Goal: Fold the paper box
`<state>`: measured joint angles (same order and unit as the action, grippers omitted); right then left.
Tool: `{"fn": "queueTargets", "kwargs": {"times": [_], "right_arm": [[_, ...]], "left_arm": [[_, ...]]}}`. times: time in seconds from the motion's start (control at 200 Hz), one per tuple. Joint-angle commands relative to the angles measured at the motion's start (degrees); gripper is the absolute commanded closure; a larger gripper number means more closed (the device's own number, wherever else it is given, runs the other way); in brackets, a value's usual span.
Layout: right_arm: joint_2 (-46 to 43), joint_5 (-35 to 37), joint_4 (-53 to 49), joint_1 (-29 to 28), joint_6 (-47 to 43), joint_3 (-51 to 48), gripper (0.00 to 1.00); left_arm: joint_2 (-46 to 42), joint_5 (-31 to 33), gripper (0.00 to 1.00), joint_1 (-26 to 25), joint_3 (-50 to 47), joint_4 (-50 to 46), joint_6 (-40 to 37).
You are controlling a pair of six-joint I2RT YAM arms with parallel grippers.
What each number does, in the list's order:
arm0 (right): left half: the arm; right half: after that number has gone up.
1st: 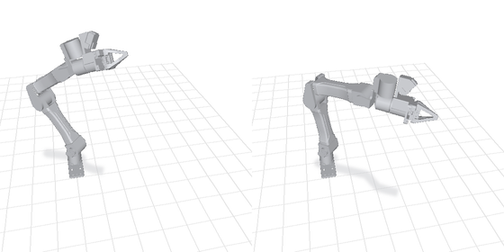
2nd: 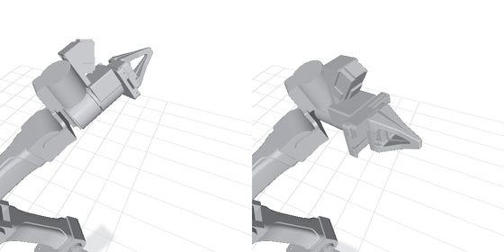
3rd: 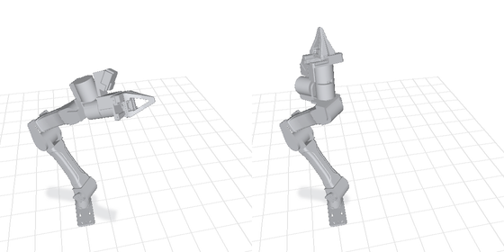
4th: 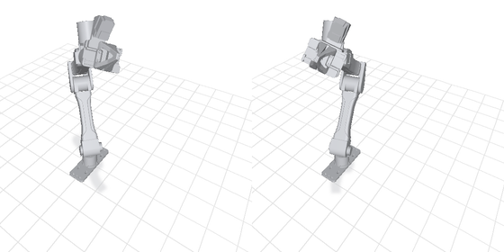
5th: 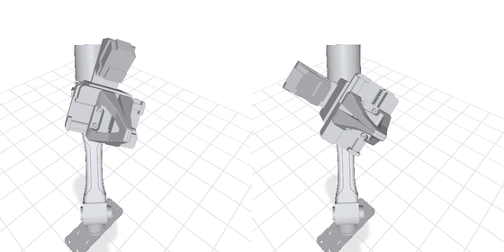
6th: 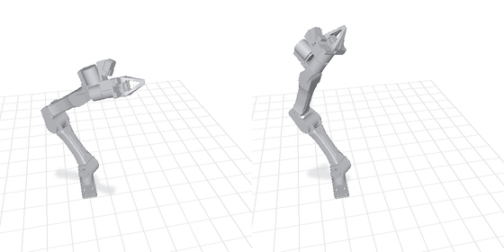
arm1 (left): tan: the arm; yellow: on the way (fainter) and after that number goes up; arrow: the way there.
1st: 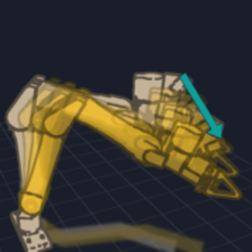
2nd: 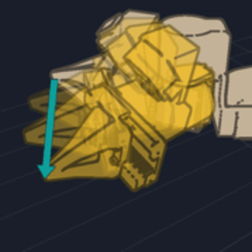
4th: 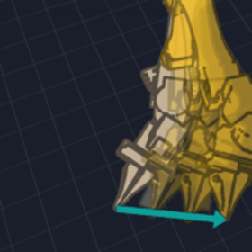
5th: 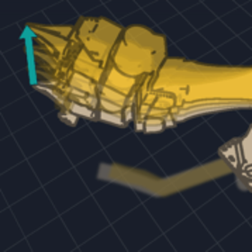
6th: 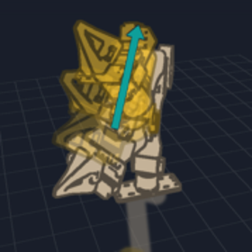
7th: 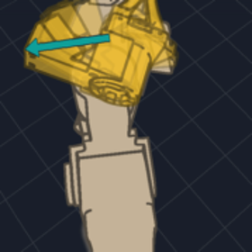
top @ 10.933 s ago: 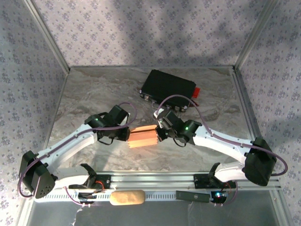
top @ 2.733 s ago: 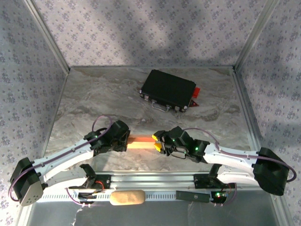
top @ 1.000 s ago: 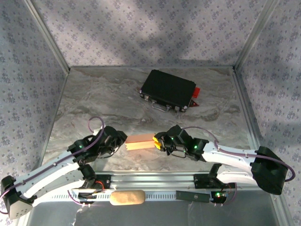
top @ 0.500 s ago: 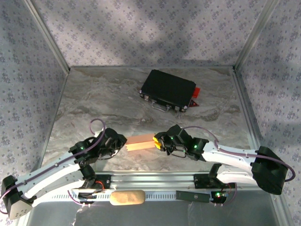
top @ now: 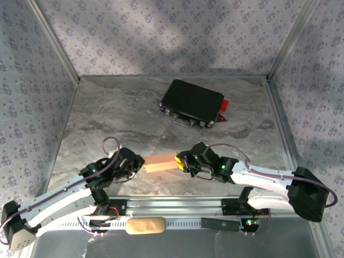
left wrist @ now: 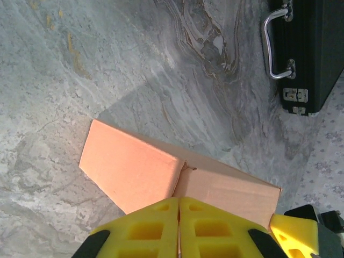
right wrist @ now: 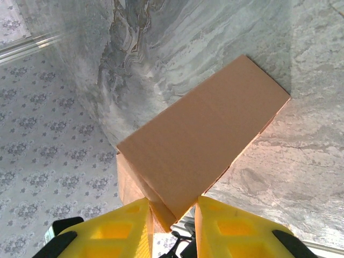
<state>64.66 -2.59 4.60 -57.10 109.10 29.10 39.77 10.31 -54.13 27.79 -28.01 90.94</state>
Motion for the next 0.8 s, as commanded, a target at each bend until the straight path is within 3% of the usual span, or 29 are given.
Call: {"fn": "queueTargets", "kwargs": {"times": [0.0,0.325,0.58,0.8], "right_arm": [[1.1,1.6,-5.2,-0.2,-0.8,0.6,0.74],[1.5,1.7,-7.4,-0.1,-1.1,1.3,0.75],[2.4,1.9,-9.4,0.0,-2.1,2.8,0.75],[2.9,1.7,-9.1,0.0,-2.2,3.0,0.75]], "left_arm": [[-0.1,0.2,0.93,-0.5,-1.1,-1.9,0.4],[0.0,0.6,0.93,-0.5,-1.1,-3.3,0.1],[-0.4,1.8,0.72,-0.5,1.4,-8.1,-3.8],[-1.0,1.4,0.72,-0.5,-0.8,-5.9,-3.7]]}}
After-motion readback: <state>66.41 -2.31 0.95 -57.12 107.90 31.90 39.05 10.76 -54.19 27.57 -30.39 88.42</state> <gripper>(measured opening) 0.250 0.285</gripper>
